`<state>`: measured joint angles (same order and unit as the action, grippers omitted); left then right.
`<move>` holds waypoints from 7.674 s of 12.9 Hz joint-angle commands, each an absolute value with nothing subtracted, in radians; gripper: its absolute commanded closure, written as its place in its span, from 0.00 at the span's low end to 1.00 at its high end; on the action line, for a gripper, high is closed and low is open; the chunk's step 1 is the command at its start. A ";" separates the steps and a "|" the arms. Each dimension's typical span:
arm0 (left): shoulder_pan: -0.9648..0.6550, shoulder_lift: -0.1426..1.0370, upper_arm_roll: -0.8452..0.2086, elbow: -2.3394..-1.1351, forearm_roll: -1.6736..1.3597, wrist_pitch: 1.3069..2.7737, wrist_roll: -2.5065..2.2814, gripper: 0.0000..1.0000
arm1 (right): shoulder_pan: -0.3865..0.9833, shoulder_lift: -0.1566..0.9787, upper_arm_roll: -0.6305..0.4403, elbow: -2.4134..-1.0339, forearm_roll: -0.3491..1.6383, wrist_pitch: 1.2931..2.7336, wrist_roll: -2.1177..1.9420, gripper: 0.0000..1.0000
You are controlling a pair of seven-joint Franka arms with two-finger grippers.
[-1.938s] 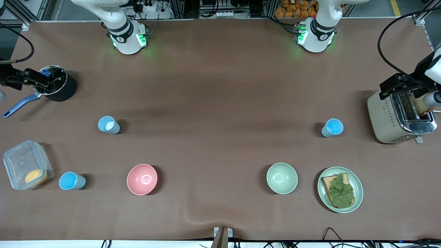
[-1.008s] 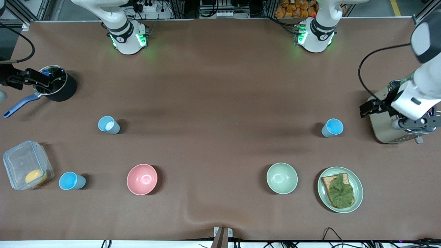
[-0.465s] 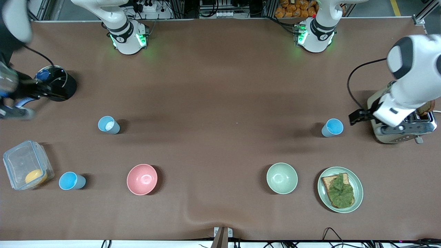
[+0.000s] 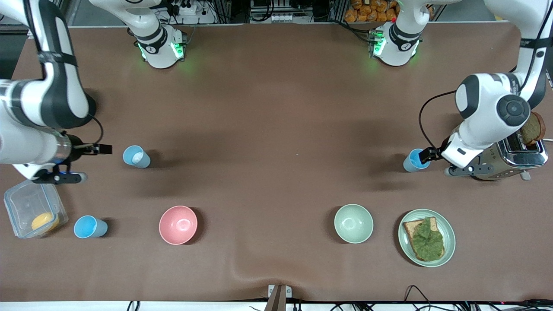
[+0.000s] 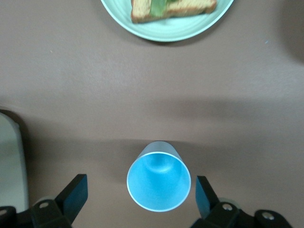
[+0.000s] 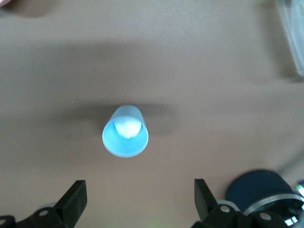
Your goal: Stack blue cups with both arms
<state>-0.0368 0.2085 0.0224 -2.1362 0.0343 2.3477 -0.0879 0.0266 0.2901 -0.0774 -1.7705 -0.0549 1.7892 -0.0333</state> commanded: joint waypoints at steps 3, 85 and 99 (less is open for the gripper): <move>0.006 0.235 0.015 -2.177 0.054 2.365 -0.048 0.00 | -0.011 0.268 -0.066 -1.997 -0.066 2.062 -0.086 0.00; -0.471 0.444 -0.215 -1.491 0.268 2.042 -1.125 0.00 | 0.005 0.005 -0.034 -1.551 -0.006 1.479 0.110 0.00; -0.138 0.078 -0.066 -1.503 0.069 1.688 -0.269 0.00 | 0.003 0.006 -0.032 -1.552 -0.003 1.460 0.112 0.00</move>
<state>-0.1435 0.1301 -0.0933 -1.4674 0.1063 1.7206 -0.3774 0.0155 -0.0002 -0.0449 -1.5681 0.0081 1.4746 0.1077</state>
